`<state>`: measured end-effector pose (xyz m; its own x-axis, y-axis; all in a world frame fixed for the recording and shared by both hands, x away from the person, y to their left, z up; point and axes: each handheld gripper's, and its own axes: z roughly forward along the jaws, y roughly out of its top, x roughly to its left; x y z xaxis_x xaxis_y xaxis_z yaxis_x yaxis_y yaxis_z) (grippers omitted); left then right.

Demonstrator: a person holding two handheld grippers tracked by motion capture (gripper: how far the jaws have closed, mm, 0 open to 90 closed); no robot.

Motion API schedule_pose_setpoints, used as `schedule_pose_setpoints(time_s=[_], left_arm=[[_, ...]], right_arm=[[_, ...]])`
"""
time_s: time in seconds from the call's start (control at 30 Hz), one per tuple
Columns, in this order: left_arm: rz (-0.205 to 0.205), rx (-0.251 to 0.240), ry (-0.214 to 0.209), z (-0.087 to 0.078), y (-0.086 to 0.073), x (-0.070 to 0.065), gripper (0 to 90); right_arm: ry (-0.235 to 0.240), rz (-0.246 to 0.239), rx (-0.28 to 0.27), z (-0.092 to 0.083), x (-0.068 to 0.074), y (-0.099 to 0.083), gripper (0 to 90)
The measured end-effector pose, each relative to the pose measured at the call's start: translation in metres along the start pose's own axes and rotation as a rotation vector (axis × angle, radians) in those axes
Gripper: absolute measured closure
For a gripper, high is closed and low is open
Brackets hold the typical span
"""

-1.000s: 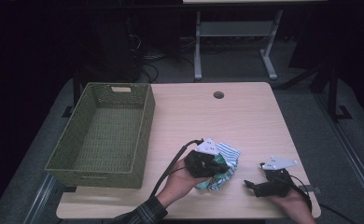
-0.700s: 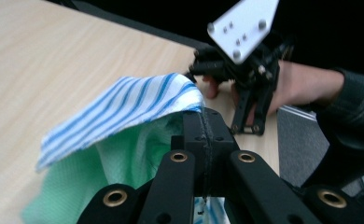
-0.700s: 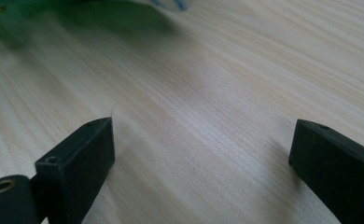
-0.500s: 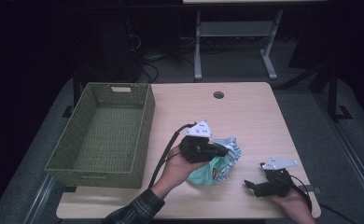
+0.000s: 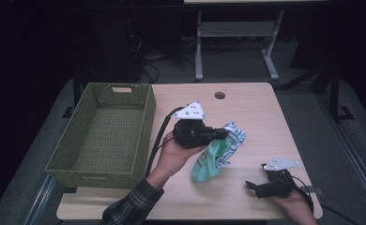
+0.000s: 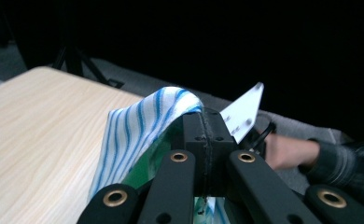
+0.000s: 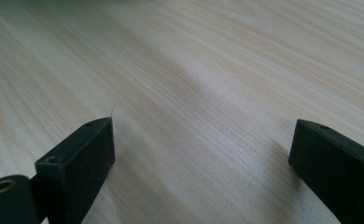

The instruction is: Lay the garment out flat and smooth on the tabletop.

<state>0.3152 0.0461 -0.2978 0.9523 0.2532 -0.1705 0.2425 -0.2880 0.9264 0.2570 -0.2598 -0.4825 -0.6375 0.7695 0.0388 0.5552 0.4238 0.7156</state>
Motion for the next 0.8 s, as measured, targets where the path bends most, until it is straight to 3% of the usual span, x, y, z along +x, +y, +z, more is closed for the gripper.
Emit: schedule_pose_setpoints(time_s=[0.13,0.23,0.47,0.8], left_arm=[[0.017,-0.018,-0.006,-0.005,0.008,-0.003,89.8],[-0.001,-0.028,-0.022,-0.008,0.008,0.001,89.8],[-0.069,0.014,0.023,-0.005,-0.013,0.027,89.7],[-0.136,0.066,0.138,-0.003,-0.043,0.061,89.6]], right_arm=[[0.001,0.0,0.0,0.0,0.0,0.0,6.3],[0.001,0.002,0.001,0.0,0.0,0.0,6.3],[0.001,0.002,0.001,0.0,0.0,0.0,6.3],[0.0,-0.003,0.001,0.0,0.0,0.0,6.3]])
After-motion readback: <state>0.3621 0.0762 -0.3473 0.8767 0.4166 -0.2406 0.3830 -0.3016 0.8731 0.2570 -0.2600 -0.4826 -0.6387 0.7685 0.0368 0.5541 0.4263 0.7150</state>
